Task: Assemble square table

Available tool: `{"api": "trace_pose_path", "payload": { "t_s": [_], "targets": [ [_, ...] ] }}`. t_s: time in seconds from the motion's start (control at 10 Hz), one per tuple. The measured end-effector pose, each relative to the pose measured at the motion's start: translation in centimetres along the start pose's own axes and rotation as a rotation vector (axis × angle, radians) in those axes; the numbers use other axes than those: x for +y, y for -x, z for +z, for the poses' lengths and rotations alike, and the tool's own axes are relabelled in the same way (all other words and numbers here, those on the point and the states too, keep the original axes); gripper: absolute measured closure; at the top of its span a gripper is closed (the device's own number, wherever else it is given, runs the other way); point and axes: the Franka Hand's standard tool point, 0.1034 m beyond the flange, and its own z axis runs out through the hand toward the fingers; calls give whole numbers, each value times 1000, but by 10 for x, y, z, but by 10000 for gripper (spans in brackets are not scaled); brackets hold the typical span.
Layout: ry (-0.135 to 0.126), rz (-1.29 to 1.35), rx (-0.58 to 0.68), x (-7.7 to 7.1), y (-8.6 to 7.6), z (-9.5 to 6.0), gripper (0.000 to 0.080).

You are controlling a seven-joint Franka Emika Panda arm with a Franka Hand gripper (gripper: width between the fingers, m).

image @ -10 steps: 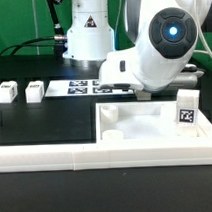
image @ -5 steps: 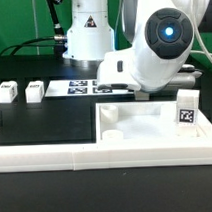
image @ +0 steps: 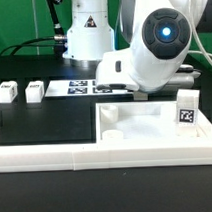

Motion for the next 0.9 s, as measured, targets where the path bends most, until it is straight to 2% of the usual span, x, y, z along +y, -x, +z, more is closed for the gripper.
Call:
{"api": "trace_pose_path", "payload": {
  "t_s": [0.2, 0.3, 0.4, 0.5, 0.7, 0.8, 0.9],
  "targets": [
    [-5, 2, 4, 2, -1, -3, 512],
    [-15, -5, 8, 4, 3, -19, 512],
    [-32, -45, 25, 14, 15, -54, 511],
    [-25, -85, 52, 31, 25, -85, 511],
    [-7, -89, 99, 51, 53, -124, 511],
    [-12, -61, 85, 52, 61, -116, 511],
    [-10, -58, 79, 53, 57, -111, 511]
  ]
}}
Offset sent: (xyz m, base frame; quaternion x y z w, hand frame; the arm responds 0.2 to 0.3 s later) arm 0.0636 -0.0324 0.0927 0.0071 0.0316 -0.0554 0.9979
